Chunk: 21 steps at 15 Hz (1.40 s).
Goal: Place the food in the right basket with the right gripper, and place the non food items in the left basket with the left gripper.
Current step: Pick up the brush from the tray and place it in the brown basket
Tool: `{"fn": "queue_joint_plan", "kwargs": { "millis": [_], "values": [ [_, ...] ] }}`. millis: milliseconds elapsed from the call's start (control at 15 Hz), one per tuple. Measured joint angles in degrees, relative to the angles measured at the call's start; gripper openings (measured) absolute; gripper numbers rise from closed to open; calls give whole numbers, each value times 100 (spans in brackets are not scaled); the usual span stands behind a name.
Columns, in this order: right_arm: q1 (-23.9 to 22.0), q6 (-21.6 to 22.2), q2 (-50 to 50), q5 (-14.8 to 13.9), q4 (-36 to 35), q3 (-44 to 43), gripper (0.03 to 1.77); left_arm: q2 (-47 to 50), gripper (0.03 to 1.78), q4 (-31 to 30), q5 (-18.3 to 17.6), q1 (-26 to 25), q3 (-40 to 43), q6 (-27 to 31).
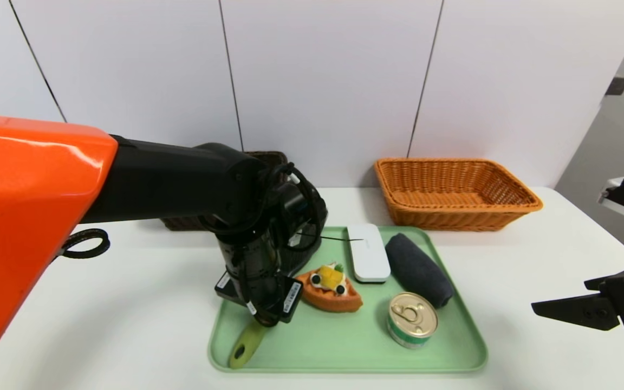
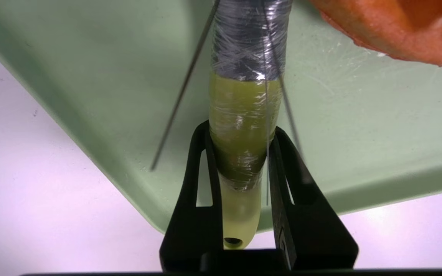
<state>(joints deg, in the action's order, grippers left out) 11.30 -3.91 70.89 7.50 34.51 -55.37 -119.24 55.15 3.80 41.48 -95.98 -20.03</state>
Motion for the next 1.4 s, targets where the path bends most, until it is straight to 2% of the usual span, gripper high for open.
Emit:
{"fn": "queue_joint_plan", "kwargs": {
  "millis": [1400],
  "values": [
    [11,1,-101,10,0,61,171,1438,36,48,49,-34,4,82]
  ]
}}
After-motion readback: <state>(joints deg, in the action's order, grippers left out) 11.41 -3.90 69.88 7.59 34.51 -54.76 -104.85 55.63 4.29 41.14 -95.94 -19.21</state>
